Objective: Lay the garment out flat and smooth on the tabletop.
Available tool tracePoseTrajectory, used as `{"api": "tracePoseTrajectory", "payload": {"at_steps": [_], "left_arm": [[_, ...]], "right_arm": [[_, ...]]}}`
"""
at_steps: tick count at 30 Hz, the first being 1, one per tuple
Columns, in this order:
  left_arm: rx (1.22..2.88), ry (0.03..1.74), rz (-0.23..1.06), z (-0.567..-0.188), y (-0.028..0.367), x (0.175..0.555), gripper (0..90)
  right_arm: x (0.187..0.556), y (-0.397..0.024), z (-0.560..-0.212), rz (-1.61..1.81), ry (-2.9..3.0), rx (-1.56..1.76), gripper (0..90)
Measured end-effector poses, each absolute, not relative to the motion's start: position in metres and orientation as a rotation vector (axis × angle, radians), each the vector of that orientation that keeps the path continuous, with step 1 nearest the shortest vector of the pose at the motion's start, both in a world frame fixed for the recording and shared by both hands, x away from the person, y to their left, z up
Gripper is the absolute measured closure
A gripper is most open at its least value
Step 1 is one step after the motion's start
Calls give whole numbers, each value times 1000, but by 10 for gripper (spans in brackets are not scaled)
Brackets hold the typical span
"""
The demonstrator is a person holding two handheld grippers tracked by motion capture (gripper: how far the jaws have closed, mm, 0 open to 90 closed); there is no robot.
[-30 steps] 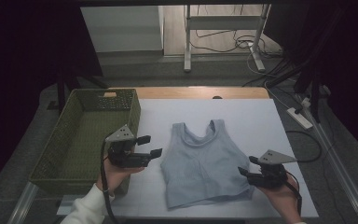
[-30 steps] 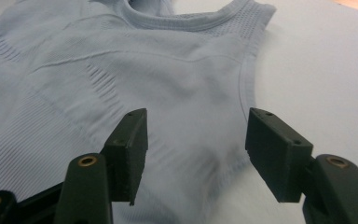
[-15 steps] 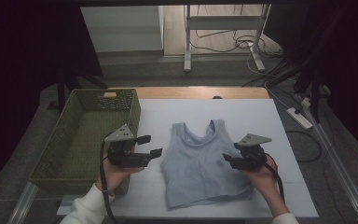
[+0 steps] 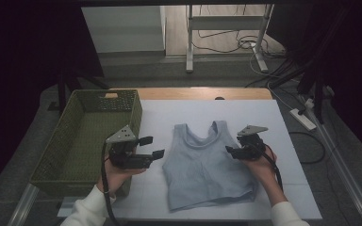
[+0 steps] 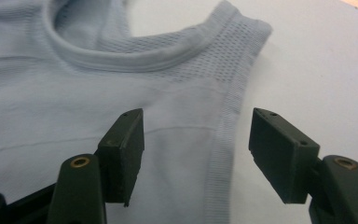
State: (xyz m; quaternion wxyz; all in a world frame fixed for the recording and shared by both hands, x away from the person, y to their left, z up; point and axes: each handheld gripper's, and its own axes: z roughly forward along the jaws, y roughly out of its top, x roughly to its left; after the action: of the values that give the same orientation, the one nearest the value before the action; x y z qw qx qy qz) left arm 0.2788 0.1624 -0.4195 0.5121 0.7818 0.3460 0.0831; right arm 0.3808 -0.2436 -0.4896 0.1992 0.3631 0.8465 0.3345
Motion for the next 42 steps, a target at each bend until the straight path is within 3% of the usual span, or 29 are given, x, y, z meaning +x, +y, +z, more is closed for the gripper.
{"api": "tracePoseTrajectory", "payload": {"at_steps": [33,42], "left_arm": [[1875,827,217,-415,165,276,287],[1877,825,214,-415,164,276,286]], "right_arm": [[386,-254,-512,826,2441,1125,362],[387,-257,-512,886,2498,1164,560]]}}
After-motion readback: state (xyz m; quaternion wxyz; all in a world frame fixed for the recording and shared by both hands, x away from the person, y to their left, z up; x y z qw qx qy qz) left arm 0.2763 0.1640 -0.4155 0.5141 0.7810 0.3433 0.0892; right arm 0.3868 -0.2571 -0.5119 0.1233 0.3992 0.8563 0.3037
